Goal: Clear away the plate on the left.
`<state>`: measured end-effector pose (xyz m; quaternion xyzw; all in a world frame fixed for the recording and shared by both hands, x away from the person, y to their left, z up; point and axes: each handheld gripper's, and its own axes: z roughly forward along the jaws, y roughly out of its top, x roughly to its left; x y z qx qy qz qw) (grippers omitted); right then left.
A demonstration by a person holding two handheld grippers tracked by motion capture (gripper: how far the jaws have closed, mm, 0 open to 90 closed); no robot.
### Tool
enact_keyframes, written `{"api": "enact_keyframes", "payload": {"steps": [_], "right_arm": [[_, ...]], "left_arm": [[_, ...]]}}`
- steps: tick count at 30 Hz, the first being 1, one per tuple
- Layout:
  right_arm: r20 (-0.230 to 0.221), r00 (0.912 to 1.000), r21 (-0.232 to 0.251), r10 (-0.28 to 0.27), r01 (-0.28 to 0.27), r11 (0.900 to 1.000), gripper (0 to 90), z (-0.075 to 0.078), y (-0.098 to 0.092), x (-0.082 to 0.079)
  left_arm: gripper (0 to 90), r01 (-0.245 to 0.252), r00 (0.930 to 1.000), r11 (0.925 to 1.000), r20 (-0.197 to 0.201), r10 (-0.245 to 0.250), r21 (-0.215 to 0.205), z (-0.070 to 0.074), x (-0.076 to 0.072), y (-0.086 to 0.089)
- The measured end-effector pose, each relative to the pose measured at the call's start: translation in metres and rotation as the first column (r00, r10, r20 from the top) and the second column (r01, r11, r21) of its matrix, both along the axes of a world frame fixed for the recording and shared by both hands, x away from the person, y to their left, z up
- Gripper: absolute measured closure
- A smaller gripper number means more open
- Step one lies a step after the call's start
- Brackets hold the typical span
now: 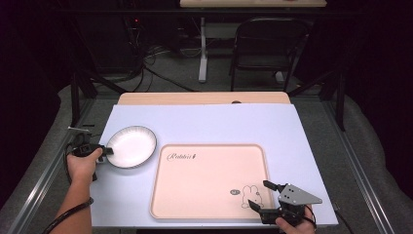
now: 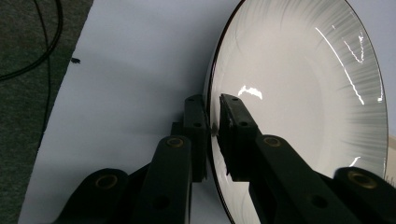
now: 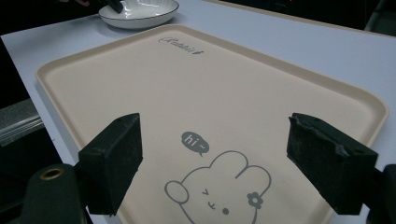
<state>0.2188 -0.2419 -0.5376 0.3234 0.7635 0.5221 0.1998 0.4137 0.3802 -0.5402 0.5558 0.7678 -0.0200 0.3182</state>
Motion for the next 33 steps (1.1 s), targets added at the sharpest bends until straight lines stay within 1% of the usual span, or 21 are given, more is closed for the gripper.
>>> {"api": "enact_keyframes", "payload": {"steps": [3,4,11,13,16,17,22,27,30,33], "right_arm": [[0.000,1.0000,0.000,0.000,0.000,1.000,17.8,0.000,0.000,0.000],[0.000,1.0000,0.000,0.000,0.000,1.000,17.8,0.000,0.000,0.000],[0.001,1.0000,-0.001,-0.001,0.001,1.000,17.8,0.000,0.000,0.000],[0.000,1.0000,0.000,-0.001,0.001,1.000,17.8,0.000,0.000,0.000],[0.002,1.0000,-0.001,0.000,0.000,1.000,17.8,0.000,0.000,0.000],[0.000,1.0000,0.000,0.000,0.000,1.000,17.8,0.000,0.000,0.000],[0.003,1.0000,0.000,-0.002,0.002,1.000,17.8,0.000,0.000,0.000],[0.003,1.0000,0.000,-0.001,0.001,1.000,17.8,0.000,0.000,0.000],[0.003,1.0000,0.000,0.000,0.000,1.000,17.8,0.000,0.000,0.000],[0.002,1.0000,0.000,-0.001,0.001,1.000,17.8,0.000,0.000,0.000]], "left_arm": [[82.6,-0.016,0.9999,0.9996,-0.001,0.016,-0.023,0.003,-0.001,0.001],[83.0,-0.014,0.9999,0.9996,0.000,0.014,-0.025,0.004,-0.001,0.001],[84.8,-0.007,0.9999,1.0000,0.013,0.007,-0.006,0.019,-0.001,-0.003],[85.4,-0.002,0.9999,1.0000,0.012,0.002,0.006,0.023,-0.001,-0.005],[85.6,0.000,1.0000,0.9992,0.009,0.000,0.040,0.029,0.000,-0.010],[85.6,0.002,1.0000,0.9986,0.006,-0.003,0.054,0.031,0.001,-0.012],[85.7,0.006,1.0000,0.9951,-0.008,-0.006,0.099,0.040,0.003,-0.019],[85.8,0.011,0.9997,0.9912,-0.023,-0.008,0.132,0.047,0.006,-0.024],[85.8,0.011,0.9996,0.9907,-0.025,-0.008,0.135,0.048,0.007,-0.025],[85.7,0.002,0.9997,0.9925,-0.024,0.001,0.123,0.048,0.007,-0.025]]}}
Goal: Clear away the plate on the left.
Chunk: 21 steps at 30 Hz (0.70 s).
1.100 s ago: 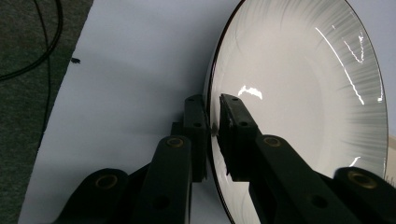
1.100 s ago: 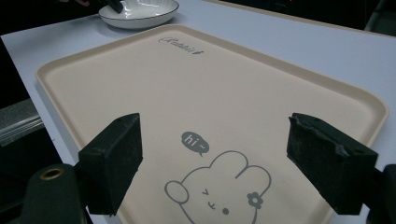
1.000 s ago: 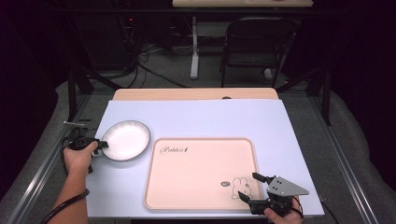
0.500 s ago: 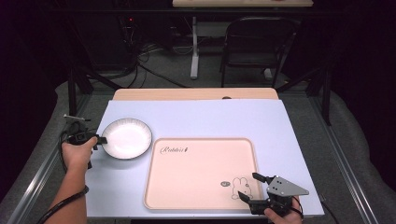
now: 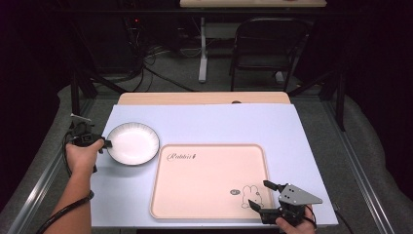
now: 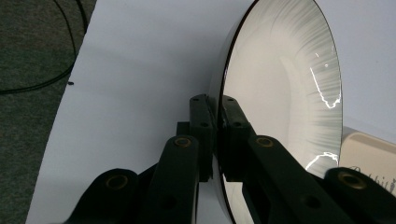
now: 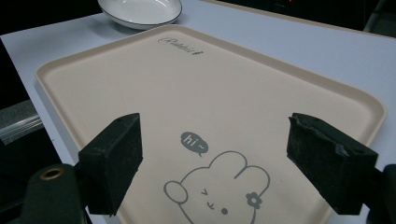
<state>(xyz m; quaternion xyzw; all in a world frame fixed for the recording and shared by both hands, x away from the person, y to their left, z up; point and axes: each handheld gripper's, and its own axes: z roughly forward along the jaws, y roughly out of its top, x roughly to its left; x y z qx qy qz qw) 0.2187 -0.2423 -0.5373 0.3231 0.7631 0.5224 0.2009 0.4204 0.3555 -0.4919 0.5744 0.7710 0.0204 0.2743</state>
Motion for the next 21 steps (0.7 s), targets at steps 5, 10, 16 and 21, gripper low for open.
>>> {"api": "enact_keyframes", "payload": {"steps": [5,10,16,21], "right_arm": [[0.000,1.0000,0.000,0.000,0.000,1.000,17.8,0.000,0.000,0.000],[0.001,1.0000,0.001,-0.001,0.001,1.000,17.8,0.000,0.000,0.000],[-0.001,1.0000,0.004,-0.002,0.002,1.000,17.8,0.000,0.000,0.000],[-0.002,1.0000,0.005,-0.003,0.003,1.000,17.8,0.000,0.000,0.000]], "left_arm": [[85.2,0.002,1.0000,1.0000,0.009,-0.002,-0.002,0.006,0.001,-0.002],[84.6,0.019,0.9997,0.9996,0.016,-0.019,0.021,0.014,0.002,-0.007],[84.3,0.017,0.9997,0.9989,0.016,-0.018,0.043,0.020,0.001,-0.006],[84.3,0.011,0.9996,0.9991,0.024,-0.012,0.042,0.026,-0.001,-0.002]]}}
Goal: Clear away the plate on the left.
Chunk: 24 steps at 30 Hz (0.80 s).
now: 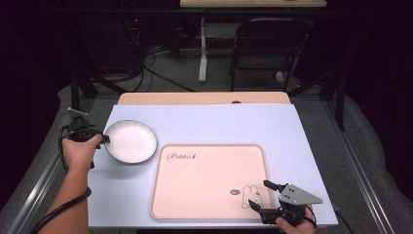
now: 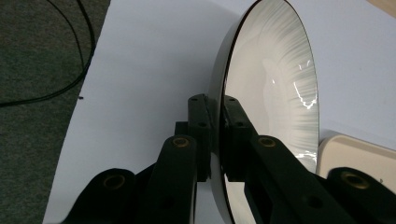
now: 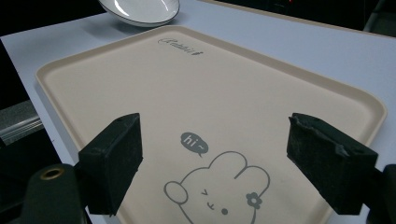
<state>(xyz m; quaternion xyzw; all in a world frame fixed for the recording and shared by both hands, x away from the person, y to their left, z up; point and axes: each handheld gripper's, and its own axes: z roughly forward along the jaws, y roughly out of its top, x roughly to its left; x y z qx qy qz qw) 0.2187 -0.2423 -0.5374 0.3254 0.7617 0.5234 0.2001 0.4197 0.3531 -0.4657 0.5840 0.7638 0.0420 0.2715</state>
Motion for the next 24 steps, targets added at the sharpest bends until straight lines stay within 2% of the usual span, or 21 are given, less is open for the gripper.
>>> {"api": "enact_keyframes", "payload": {"steps": [11,24], "right_arm": [[-0.001,1.0000,0.000,-0.001,0.001,1.000,17.8,0.000,0.000,0.000],[0.003,1.0000,-0.001,-0.002,0.002,1.000,17.8,0.000,0.000,0.000]], "left_arm": [[84.1,-0.008,0.9997,1.0000,0.024,0.008,0.002,0.015,-0.006,0.007],[84.0,0.017,0.9990,0.9998,0.041,-0.016,-0.007,0.035,-0.011,0.008]]}}
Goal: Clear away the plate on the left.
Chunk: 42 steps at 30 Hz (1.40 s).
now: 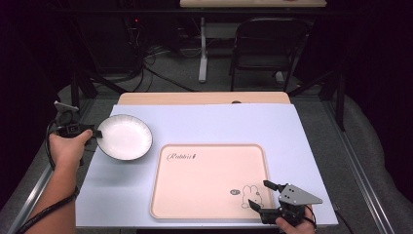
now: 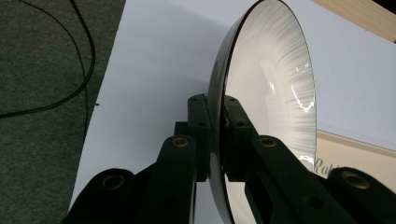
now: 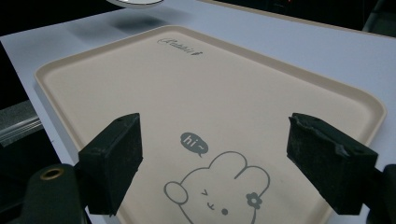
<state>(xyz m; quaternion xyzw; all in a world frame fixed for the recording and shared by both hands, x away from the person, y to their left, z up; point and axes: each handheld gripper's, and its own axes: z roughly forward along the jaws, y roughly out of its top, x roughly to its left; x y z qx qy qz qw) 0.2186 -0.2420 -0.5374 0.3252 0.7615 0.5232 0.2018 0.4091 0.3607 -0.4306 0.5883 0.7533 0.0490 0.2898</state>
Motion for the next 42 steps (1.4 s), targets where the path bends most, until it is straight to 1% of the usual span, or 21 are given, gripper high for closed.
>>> {"api": "enact_keyframes", "payload": {"steps": [4,7,8,13,18,22,23,27,30,32,35,39,40,42], "right_arm": [[-0.003,1.0000,0.000,0.000,0.000,1.000,17.8,0.000,0.000,0.000],[-0.001,1.0000,-0.001,0.000,0.000,1.000,17.8,0.000,0.000,0.000],[0.000,1.0000,0.000,-0.001,0.001,1.000,17.8,0.000,0.000,0.000],[0.000,1.0000,-0.001,0.001,-0.001,1.000,17.8,0.000,0.000,0.000],[0.000,1.0000,-0.002,0.001,-0.001,1.000,17.8,0.000,0.000,0.000],[0.001,1.0000,-0.003,0.002,-0.002,1.000,17.9,0.000,0.000,0.000],[0.000,1.0000,-0.003,0.002,-0.002,1.000,17.8,0.000,0.000,0.000],[0.000,1.0000,-0.002,0.002,-0.002,1.000,17.8,0.000,0.000,0.000],[0.000,1.0000,-0.003,0.002,-0.002,1.000,17.8,0.000,0.000,0.000],[0.001,1.0000,-0.004,0.003,-0.003,1.000,17.8,0.000,0.000,0.000],[0.001,1.0000,-0.004,0.003,-0.003,1.000,17.8,0.000,0.000,0.000],[0.002,1.0000,-0.005,0.003,-0.003,1.000,17.8,0.000,0.000,0.000],[0.002,1.0000,-0.005,0.003,-0.003,1.000,17.8,0.000,0.000,0.000],[0.000,1.0000,-0.004,0.002,-0.002,1.000,17.8,0.000,0.000,0.000]], "left_arm": [[84.0,0.022,0.9998,0.9998,-0.003,-0.022,-0.002,0.005,0.000,-0.003],[83.9,0.033,0.9995,0.9995,0.003,-0.033,0.003,0.008,0.000,-0.007],[83.9,0.042,0.9991,0.9991,0.000,-0.042,0.005,0.009,0.000,-0.008],[84.0,0.073,0.9973,0.9973,0.005,-0.073,-0.001,0.012,0.002,-0.018],[84.0,0.111,0.9938,0.9938,0.007,-0.111,-0.006,0.012,0.004,-0.031],[83.9,0.141,0.9900,0.9900,0.008,-0.141,-0.006,0.010,0.006,-0.043],[83.9,0.154,0.9881,0.9880,0.006,-0.154,-0.010,0.010,0.007,-0.047],[83.9,0.175,0.9846,0.9845,0.006,-0.175,-0.015,0.008,0.009,-0.056],[83.8,0.199,0.9800,0.9799,0.005,-0.199,-0.008,0.008,0.010,-0.065],[83.8,0.211,0.9774,0.9773,0.009,-0.211,-0.014,0.007,0.010,-0.071],[83.8,0.241,0.9704,0.9701,0.011,-0.241,-0.024,0.007,0.010,-0.080],[83.8,0.280,0.9599,0.9597,0.010,-0.280,-0.020,0.007,0.010,-0.093],[83.8,0.284,0.9589,0.9587,0.012,-0.283,-0.020,0.007,0.010,-0.095],[83.8,0.310,0.9508,0.9506,0.011,-0.310,-0.021,0.007,0.010,-0.102]]}}
